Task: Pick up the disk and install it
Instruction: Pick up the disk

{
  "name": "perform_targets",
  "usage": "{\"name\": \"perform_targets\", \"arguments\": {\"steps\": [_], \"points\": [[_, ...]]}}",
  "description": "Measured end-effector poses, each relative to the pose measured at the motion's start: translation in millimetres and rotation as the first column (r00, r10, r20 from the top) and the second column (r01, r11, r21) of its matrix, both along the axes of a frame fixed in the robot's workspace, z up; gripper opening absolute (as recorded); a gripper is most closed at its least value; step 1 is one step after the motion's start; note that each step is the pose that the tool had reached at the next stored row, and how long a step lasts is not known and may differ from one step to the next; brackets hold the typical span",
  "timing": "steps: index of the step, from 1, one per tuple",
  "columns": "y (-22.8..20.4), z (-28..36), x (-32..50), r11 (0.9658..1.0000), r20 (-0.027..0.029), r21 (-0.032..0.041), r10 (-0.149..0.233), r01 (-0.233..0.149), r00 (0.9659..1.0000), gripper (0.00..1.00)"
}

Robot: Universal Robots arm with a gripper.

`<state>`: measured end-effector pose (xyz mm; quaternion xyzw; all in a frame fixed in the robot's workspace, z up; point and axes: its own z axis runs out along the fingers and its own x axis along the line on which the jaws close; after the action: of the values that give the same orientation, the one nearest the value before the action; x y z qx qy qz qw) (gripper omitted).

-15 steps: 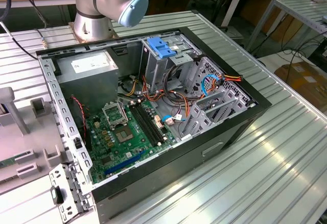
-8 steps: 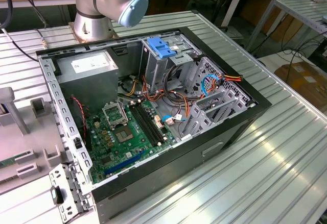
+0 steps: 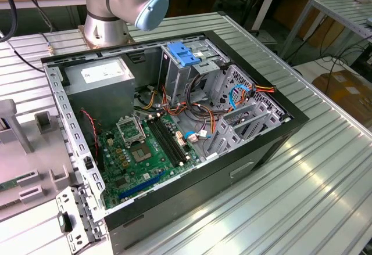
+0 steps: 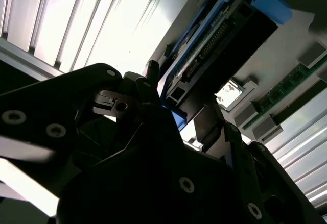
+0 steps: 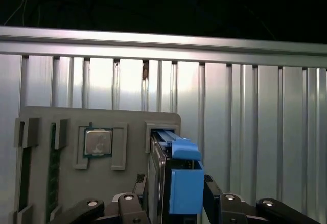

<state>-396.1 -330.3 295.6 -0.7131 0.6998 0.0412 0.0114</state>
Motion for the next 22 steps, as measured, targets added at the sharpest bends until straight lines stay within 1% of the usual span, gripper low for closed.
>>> {"name": "perform_targets", "arguments": {"steps": [4,10,15,22], "points": [[0.7,-5.2,-0.6,1.0000,-0.0001,0.0000,0.000,0.000,1.0000,0.54],[5.3,-12.3,-1.5,1.0000,0.0000,0.0000,0.000,0.000,1.0000,0.54],[6.0,-15.2,-3.7,1.0000,0.0000,0.0001,0.000,0.000,1.0000,0.54],[6.0,-15.7,-3.7,1.0000,-0.0001,-0.0002,0.000,0.000,1.0000,0.54]]}}
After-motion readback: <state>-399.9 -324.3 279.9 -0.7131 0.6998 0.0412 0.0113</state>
